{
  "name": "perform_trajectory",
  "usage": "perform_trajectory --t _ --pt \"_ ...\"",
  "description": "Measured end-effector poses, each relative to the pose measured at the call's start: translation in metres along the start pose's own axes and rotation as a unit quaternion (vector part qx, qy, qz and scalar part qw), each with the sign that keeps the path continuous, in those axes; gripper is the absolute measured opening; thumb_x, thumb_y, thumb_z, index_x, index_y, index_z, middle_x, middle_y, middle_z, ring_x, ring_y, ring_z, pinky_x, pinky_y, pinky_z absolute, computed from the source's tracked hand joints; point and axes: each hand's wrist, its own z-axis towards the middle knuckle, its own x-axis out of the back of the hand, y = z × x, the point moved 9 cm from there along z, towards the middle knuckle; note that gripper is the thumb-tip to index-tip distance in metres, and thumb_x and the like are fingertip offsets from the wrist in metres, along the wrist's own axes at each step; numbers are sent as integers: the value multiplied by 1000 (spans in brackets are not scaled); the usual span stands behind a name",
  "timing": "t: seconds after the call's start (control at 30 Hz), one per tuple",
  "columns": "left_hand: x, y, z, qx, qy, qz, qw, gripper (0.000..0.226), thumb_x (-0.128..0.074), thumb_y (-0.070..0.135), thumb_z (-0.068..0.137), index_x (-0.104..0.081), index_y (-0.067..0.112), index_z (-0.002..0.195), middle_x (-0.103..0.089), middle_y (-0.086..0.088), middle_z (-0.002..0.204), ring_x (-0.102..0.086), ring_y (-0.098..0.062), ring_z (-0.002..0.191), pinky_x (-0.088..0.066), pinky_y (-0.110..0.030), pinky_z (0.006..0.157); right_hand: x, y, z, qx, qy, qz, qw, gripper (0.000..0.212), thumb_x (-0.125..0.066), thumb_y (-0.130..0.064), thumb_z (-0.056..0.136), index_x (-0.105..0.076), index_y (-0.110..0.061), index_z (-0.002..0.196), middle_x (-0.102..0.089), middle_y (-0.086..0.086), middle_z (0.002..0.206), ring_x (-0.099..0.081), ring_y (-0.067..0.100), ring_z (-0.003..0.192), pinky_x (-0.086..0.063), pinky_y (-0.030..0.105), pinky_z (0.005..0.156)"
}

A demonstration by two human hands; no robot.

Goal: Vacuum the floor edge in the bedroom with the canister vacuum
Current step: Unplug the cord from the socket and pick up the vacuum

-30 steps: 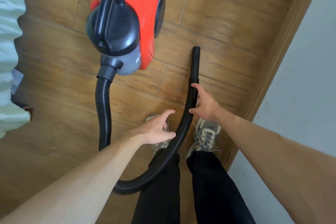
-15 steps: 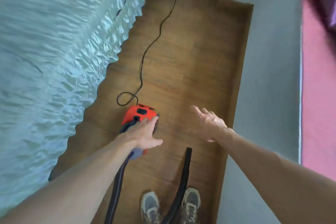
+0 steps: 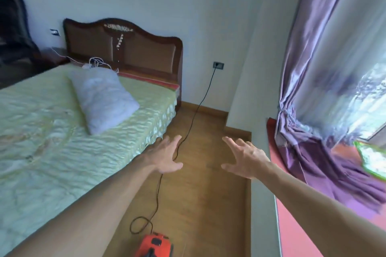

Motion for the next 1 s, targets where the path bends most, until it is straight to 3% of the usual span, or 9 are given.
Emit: perform_trajectory --t 0.17,0.37,0.53,0.77,1.0 --pt "88 26 -34 -24 104 22 994 80 -61 48 85 -20 23 149 -42 -8 135 -36 -29 129 -43 -44 96 103 7 -26 1 55 -5 998 88 -56 -65 88 -7 -37 155 -44 4 138 -46 29 127 -48 42 91" --pt "128 31 -61 -12 145 67 987 77 -59 53 84 -24 24 146 -45 -10 133 -44 -31 123 -37 -48 97 180 11 -53 7 113 -14 993 87 -57 -64 87 -9 -36 155 -45 6 136 -50 31 122 -49 41 85" --pt "142 33 -67 -12 154 78 985 84 -60 57 84 -21 24 150 -45 -8 134 -45 -31 123 -39 -49 98 194 6 -58 20 142 -23 989 86 -58 -63 88 -11 -36 154 -46 6 134 -51 30 120 -44 38 75" --pt "148 46 -55 -1 145 92 985 83 -61 52 86 -17 26 152 -42 -9 138 -45 -30 125 -39 -47 99 188 17 -36 35 140 -10 989 84 -57 -61 89 -12 -34 155 -45 6 136 -49 31 124 -45 39 79" --pt "163 76 15 15 142 79 987 72 -62 49 85 -26 22 142 -43 -9 128 -48 -29 113 -48 -41 84 185 81 26 47 131 7 990 85 -56 -62 90 -9 -36 155 -44 6 140 -49 31 125 -49 41 85"
